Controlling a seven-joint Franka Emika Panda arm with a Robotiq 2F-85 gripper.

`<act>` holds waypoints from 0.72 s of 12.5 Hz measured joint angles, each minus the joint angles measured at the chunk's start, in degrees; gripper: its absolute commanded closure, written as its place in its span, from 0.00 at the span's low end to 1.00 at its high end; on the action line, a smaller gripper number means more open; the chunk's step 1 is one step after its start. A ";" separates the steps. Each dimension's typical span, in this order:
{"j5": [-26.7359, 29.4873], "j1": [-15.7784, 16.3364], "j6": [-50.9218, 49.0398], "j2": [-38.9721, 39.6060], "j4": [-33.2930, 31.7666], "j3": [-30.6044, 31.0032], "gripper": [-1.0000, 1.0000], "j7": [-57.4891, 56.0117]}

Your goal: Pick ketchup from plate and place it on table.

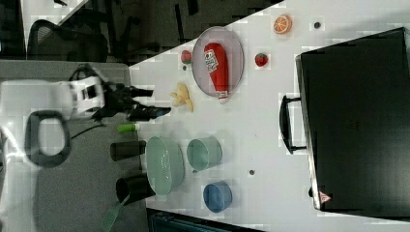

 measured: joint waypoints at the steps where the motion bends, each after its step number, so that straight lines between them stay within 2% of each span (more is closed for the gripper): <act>1: 0.34 0.59 0.94 2.63 0.22 -0.23 0.00 -2.05; 6: -0.36 1.44 2.60 15.26 3.86 1.13 0.00 -11.75; 9: -4.14 2.61 3.40 21.85 8.90 1.17 0.00 -17.47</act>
